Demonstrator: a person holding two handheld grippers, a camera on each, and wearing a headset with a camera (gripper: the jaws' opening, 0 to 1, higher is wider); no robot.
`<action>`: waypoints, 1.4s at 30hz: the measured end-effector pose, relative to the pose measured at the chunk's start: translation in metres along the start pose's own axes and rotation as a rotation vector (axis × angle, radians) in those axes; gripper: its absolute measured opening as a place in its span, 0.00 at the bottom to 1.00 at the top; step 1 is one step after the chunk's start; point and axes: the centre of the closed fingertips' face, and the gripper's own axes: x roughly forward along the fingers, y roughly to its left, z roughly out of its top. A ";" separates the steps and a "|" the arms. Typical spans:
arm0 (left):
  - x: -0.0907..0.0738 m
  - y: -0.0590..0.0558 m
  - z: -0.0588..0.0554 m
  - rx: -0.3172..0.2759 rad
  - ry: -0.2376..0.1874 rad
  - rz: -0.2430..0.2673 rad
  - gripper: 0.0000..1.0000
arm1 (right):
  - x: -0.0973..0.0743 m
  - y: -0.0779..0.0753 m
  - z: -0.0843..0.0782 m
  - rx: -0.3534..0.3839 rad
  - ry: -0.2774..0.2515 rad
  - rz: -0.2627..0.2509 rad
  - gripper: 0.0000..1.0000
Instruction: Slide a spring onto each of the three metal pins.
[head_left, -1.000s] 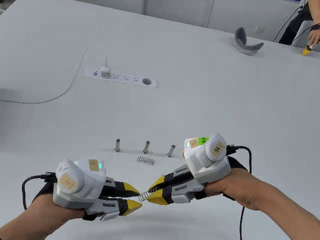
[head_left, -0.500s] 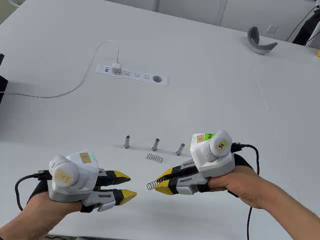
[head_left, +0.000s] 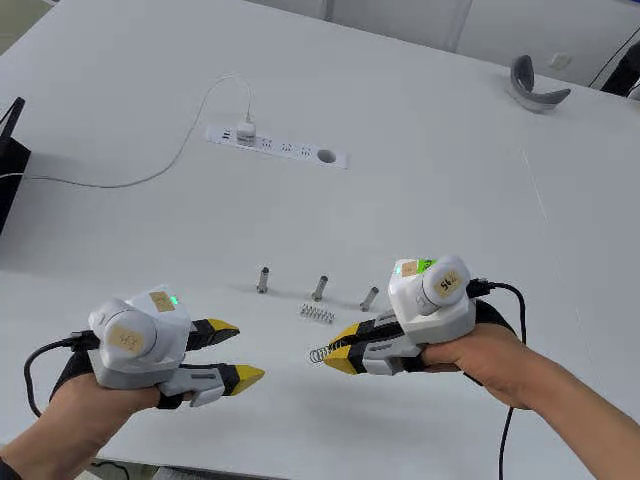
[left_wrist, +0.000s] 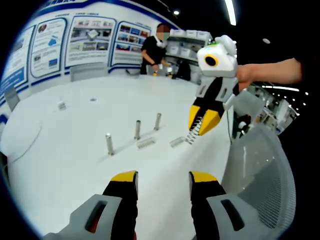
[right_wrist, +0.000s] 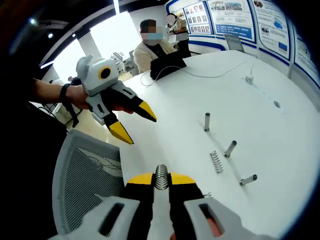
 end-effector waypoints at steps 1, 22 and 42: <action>0.000 0.001 0.000 -0.002 0.001 0.006 0.43 | 0.000 -0.001 0.000 -0.001 0.002 -0.002 0.12; -0.012 0.041 -0.012 -0.040 0.017 0.126 0.56 | 0.013 -0.034 0.025 -0.045 0.040 -0.032 0.12; -0.024 0.063 -0.023 -0.087 0.009 0.200 0.66 | 0.036 -0.068 0.047 -0.145 0.126 -0.041 0.12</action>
